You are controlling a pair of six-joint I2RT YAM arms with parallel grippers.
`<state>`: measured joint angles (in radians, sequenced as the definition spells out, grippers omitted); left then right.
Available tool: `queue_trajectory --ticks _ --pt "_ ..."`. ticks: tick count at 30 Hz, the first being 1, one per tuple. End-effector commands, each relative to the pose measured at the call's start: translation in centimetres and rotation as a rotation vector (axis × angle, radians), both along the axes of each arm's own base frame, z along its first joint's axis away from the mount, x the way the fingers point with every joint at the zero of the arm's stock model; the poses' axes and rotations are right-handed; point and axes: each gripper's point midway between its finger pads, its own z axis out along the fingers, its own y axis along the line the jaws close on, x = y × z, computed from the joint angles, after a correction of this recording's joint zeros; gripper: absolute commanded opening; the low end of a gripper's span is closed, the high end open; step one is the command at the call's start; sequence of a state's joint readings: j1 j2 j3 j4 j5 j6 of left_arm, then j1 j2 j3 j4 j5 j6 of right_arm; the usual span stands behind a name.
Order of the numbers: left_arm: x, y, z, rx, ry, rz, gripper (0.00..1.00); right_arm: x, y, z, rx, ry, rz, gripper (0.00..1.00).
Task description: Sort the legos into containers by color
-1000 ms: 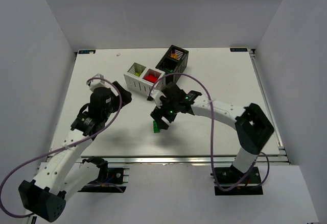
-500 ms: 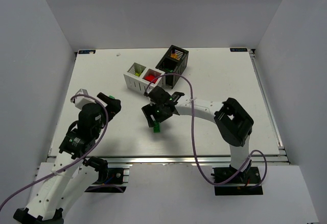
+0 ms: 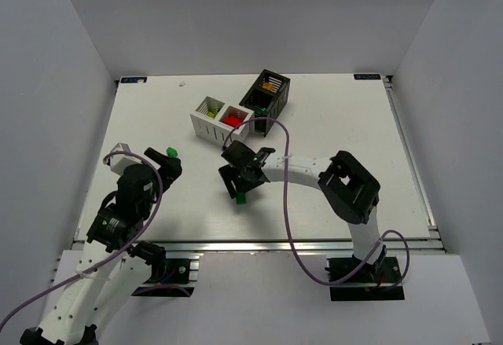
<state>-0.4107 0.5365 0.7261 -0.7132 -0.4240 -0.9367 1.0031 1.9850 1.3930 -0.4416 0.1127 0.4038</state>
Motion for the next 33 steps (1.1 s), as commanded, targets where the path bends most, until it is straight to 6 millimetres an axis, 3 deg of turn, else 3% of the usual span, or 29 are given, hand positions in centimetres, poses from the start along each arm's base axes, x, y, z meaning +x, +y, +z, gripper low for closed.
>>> queue_trajectory --ticks 1,7,12,19,22,27,28,33 --pt "-0.4 0.6 0.5 0.003 -0.005 0.022 0.98 0.7 1.0 -0.3 0.014 -0.017 -0.03 0.74" --pt "-0.9 0.9 0.6 -0.003 -0.003 0.036 0.98 1.1 1.0 -1.3 -0.023 -0.037 -0.02 0.6" --pt "-1.2 1.4 0.7 -0.004 -0.01 0.057 0.98 0.8 -1.3 -2.4 -0.102 -0.067 -0.006 0.4" --pt "-1.3 1.6 0.3 -0.006 -0.011 0.065 0.98 0.9 -3.2 -2.6 -0.156 -0.125 0.029 0.27" --pt "-1.3 1.4 0.1 -0.012 -0.008 0.06 0.98 1.6 -2.2 -1.3 -0.12 -0.168 0.078 0.18" --pt "-1.0 1.3 0.7 -0.007 -0.02 0.057 0.98 2.5 0.7 3.5 -0.006 -0.238 0.202 0.0" --pt "-0.8 1.2 0.8 -0.008 -0.024 0.056 0.98 2.6 1.1 4.5 0.015 -0.253 0.217 0.0" --pt "-0.2 0.5 1.0 -0.048 -0.045 0.041 0.98 1.2 1.6 6.1 0.091 -0.224 0.327 0.0"
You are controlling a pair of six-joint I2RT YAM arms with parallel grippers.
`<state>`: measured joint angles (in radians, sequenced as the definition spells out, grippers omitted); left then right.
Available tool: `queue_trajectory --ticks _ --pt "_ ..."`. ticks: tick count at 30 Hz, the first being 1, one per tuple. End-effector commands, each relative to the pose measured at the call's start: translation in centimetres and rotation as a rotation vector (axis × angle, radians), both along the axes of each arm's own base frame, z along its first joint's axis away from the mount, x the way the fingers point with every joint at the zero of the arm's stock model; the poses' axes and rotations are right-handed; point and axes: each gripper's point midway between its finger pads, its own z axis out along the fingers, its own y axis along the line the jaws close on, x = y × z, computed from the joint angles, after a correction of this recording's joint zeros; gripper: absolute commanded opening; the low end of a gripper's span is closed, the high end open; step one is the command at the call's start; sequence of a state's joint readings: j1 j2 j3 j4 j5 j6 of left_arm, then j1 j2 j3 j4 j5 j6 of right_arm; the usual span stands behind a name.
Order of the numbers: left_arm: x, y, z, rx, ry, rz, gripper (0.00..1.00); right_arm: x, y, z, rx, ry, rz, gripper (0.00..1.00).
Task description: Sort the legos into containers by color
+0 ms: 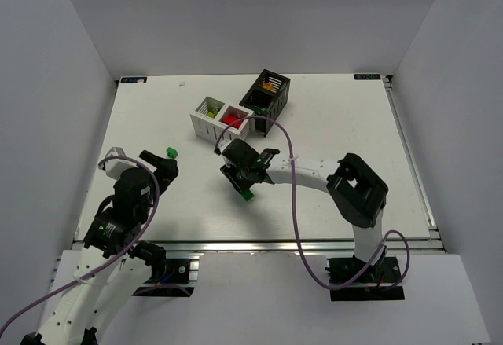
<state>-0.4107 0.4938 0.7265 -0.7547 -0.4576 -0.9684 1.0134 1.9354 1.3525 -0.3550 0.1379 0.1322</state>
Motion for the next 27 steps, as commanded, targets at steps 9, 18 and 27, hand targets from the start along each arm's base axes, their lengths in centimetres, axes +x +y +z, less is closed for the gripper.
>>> queue_trajectory --ticks 9,18,27 --pt "-0.7 -0.2 1.1 -0.049 -0.049 -0.014 0.98 0.3 2.5 10.8 0.297 -0.12 0.276 0.0" --pt "-0.8 -0.4 0.2 -0.062 -0.042 -0.022 0.98 5.6 0.1 21.8 0.566 -0.28 0.42 0.0" --pt "0.0 -1.1 -0.6 -0.055 -0.022 -0.044 0.98 12.7 -3.7 27.7 0.636 -0.438 0.291 0.0"
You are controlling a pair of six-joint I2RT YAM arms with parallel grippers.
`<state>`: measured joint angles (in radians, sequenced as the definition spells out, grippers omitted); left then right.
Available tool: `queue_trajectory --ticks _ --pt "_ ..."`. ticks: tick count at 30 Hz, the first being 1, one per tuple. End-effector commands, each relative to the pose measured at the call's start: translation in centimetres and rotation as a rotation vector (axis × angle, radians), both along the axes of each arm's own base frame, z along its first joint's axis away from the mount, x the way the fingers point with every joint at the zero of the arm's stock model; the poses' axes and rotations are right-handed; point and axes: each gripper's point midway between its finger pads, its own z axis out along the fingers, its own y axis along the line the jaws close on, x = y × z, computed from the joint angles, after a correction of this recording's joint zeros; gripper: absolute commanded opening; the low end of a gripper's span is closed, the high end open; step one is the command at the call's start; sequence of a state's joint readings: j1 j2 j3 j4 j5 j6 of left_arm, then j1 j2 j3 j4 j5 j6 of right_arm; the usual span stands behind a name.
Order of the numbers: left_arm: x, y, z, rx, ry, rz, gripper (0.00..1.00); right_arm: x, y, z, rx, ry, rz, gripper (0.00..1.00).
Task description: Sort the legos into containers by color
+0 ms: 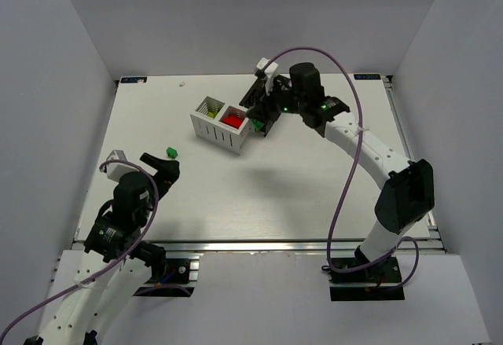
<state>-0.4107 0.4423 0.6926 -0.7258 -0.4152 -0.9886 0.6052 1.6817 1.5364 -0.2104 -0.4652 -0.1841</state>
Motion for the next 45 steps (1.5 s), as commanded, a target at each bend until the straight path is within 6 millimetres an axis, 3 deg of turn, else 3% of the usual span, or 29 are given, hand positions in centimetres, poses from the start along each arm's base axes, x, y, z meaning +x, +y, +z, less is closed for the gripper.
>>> queue_trajectory --ticks 1,3,6,11,12,14,15,16,18,23,26,29,34,36,39,45 --pt "0.5 -0.6 -0.8 -0.004 0.012 -0.018 0.98 2.2 -0.8 5.1 0.103 -0.104 -0.018 0.0" --pt "0.6 -0.7 -1.1 -0.005 0.018 -0.022 0.98 4.2 -2.1 6.4 0.137 -0.109 -0.068 0.0" --pt "0.8 -0.9 -1.4 -0.002 0.028 -0.028 0.98 7.5 -3.2 6.7 0.171 -0.09 -0.122 0.0" --pt "1.0 -1.3 -2.0 -0.009 0.035 -0.04 0.98 10.7 -4.0 7.6 0.206 -0.118 -0.144 0.0" --pt "1.0 -1.4 -2.2 -0.007 0.041 -0.042 0.98 11.5 -3.8 6.8 0.2 -0.112 -0.147 0.0" --pt "1.1 -1.4 -2.4 -0.007 0.044 -0.043 0.98 12.3 -3.5 7.1 0.203 -0.133 -0.143 0.0" --pt "1.2 -1.5 -2.4 -0.007 0.044 -0.043 0.98 13.0 -3.2 5.8 0.193 -0.114 -0.144 0.0" --pt "1.3 -1.4 -2.5 -0.001 0.049 -0.042 0.98 13.3 -3.0 6.2 0.201 -0.118 -0.137 0.0" --pt "1.3 -1.4 -2.5 0.003 0.051 -0.043 0.98 14.1 -2.5 4.6 0.199 -0.086 -0.136 0.0" --pt "1.4 -1.4 -2.9 0.01 0.064 -0.04 0.98 16.0 -1.8 3.6 0.226 -0.085 -0.152 0.0" --pt "1.4 -1.4 -3.1 0.009 0.067 -0.037 0.98 17.3 -1.4 2.0 0.208 -0.084 -0.165 0.0" --pt "1.5 -1.4 -3.4 0.011 0.072 -0.037 0.98 17.9 -1.3 1.5 0.197 -0.094 -0.167 0.0" --pt "1.7 -1.6 -3.6 0.02 0.083 -0.042 0.98 18.6 -1.4 -0.8 0.16 -0.081 -0.184 0.01" --pt "1.8 -1.7 -3.8 0.023 0.09 -0.044 0.98 18.8 -1.5 -1.7 0.148 -0.074 -0.189 0.05" --pt "1.9 -1.8 -4.0 0.029 0.097 -0.05 0.98 19.2 -1.6 -2.7 0.124 -0.08 -0.195 0.23" --pt "2.0 -1.8 -4.0 0.031 0.101 -0.051 0.98 19.7 -1.5 -3.7 0.109 -0.084 -0.197 0.37"
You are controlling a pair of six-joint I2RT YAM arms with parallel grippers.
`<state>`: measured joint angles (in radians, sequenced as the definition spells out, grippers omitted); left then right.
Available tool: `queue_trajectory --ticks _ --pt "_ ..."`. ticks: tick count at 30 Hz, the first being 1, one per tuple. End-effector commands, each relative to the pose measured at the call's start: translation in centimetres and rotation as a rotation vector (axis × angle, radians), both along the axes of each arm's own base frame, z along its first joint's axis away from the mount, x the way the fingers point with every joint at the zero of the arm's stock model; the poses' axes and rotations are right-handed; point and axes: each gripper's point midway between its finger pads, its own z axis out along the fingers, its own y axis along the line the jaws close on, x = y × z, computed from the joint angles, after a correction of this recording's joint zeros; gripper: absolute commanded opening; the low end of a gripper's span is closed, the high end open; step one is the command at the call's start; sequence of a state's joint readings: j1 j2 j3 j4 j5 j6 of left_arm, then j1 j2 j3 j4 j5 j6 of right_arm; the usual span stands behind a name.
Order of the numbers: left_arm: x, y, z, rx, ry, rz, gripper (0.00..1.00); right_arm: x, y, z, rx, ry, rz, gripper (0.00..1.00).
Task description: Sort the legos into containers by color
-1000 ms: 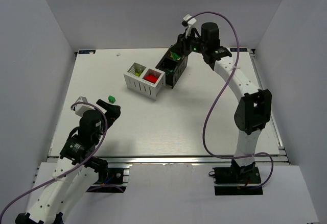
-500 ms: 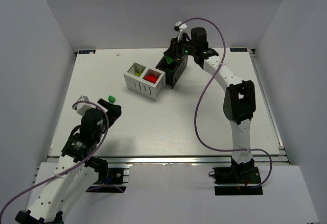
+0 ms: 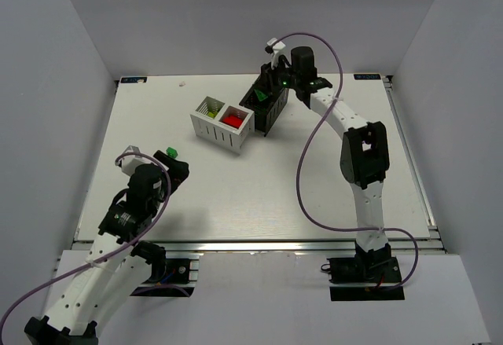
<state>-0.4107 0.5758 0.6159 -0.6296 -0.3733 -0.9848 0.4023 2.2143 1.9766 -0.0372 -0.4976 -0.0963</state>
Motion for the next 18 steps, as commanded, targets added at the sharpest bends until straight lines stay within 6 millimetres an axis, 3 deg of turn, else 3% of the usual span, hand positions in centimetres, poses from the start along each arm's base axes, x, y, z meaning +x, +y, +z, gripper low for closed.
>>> queue_trajectory --ticks 1,7,9,13,14,15,16,17,18 --pt "0.3 -0.2 0.3 -0.001 -0.011 -0.012 0.98 1.4 0.4 2.0 0.01 -0.097 -0.002 0.42" --pt "0.4 -0.2 0.6 0.001 -0.014 -0.01 0.98 1.3 0.4 1.8 0.0 -0.106 0.012 0.68" --pt "0.4 -0.2 0.6 0.001 -0.013 -0.01 0.98 1.0 0.3 2.6 -0.003 -0.127 0.02 0.72" --pt "0.6 -0.3 0.7 0.009 -0.012 -0.014 0.98 0.0 -0.6 4.8 -0.011 -0.159 0.04 0.89" --pt "0.7 -0.3 0.8 0.012 -0.012 -0.014 0.98 -0.6 -1.0 6.7 -0.004 -0.192 0.044 0.89" --pt "0.9 -0.3 0.7 0.023 -0.005 -0.015 0.98 -1.2 -1.3 6.6 -0.012 -0.188 0.049 0.9" --pt "1.0 -0.3 0.7 0.028 -0.002 -0.014 0.98 -2.2 -1.9 8.9 -0.006 -0.234 0.052 0.89" --pt "1.1 -0.3 0.8 0.032 0.001 -0.012 0.98 -2.9 -2.2 9.2 -0.006 -0.241 0.063 0.89" --pt "1.4 -0.2 0.9 0.046 0.006 -0.008 0.98 -4.1 -2.5 8.1 -0.008 -0.212 0.097 0.89"
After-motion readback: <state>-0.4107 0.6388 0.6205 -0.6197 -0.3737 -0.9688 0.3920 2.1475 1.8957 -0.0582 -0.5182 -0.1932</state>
